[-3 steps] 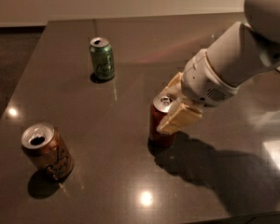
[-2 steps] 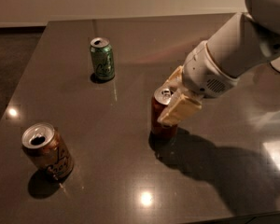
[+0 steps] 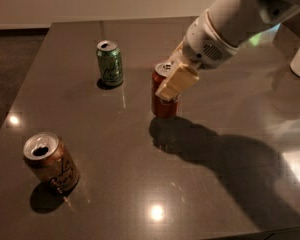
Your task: Move coke can near green can
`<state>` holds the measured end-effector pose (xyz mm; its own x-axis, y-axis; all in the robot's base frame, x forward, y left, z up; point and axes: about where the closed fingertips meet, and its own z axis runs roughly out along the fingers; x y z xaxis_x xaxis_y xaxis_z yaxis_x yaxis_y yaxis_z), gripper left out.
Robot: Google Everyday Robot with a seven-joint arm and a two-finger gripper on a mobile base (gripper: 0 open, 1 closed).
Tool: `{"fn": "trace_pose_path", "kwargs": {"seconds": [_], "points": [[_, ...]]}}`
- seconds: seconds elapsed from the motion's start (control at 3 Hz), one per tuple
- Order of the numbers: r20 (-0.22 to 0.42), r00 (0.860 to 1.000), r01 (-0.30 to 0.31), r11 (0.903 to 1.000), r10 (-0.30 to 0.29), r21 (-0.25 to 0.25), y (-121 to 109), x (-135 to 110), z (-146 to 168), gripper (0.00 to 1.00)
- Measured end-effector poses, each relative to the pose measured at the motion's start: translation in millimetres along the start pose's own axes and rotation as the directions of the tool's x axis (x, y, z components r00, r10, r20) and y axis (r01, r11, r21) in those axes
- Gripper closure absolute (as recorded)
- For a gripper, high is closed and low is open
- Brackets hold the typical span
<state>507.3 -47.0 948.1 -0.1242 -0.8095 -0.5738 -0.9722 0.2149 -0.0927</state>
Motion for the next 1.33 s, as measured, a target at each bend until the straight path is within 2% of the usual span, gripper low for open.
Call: {"fn": "trace_pose_path", "kwargs": {"seconds": [0.33,1.0,1.33], "points": [[0.039,0.996,-0.074,0.9972,0.074,0.012,-43,-34,12,1.0],[0.058,0.989,-0.134,0.991,0.133,0.003,-71,-64,51,1.0],[0.063,0.99,-0.125,0.9918,0.123,0.029,-77,-70,65,0.86]]}}
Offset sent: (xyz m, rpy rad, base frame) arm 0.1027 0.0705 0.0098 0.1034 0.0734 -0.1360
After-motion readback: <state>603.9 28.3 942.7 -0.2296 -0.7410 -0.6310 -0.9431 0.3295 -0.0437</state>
